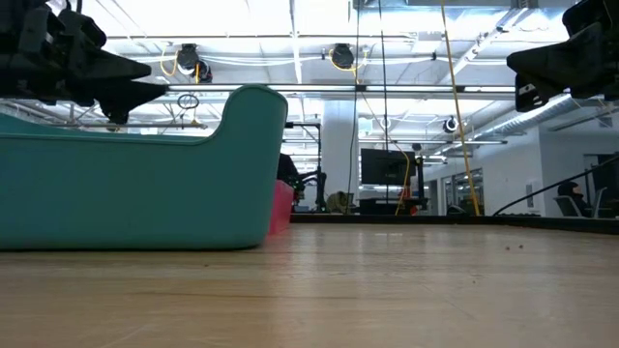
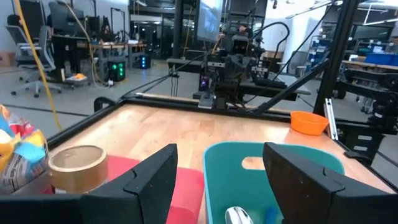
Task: Pick & Place Food Item
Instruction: Return to Home Position
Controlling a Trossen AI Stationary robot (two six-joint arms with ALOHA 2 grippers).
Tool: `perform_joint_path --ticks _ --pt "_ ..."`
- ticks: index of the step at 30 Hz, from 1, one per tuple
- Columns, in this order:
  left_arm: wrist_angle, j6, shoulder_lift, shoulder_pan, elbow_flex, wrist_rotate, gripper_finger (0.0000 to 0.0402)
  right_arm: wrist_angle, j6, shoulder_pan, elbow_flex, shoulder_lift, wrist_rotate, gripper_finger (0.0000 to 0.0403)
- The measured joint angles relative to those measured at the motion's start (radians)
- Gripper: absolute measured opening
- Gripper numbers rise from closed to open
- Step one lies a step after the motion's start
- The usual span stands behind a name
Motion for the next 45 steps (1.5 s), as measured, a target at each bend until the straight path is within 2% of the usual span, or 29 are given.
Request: perform_joint_path --ticks 21,28,31,34,45 --pt "-0.036 0.024 0.000 -0.025 0.000 0.024 0.0244 0.000 0.001 0.000 0.000 0.000 0.000 0.0004" --pt "-0.066 0.023 0.000 -0.037 -0.001 -0.008 0.0244 0.000 0.002 0.000 0.000 0.000 -0.001 0.0004" --pt "-0.060 0.031 -0.001 -0.037 -0.001 0.027 0.0244 -0.003 0.017 0.000 0.000 0.000 -0.001 0.0004" --pt "-0.071 0.041 -0.030 -0.037 -0.001 0.040 0.0244 -0.010 0.019 0.000 0.000 0.000 -0.001 0.0004" --pt "-0.161 0.031 -0.122 -0.037 -0.001 -0.015 0.0244 -0.013 0.019 0.000 0.000 0.000 -0.002 0.0004"
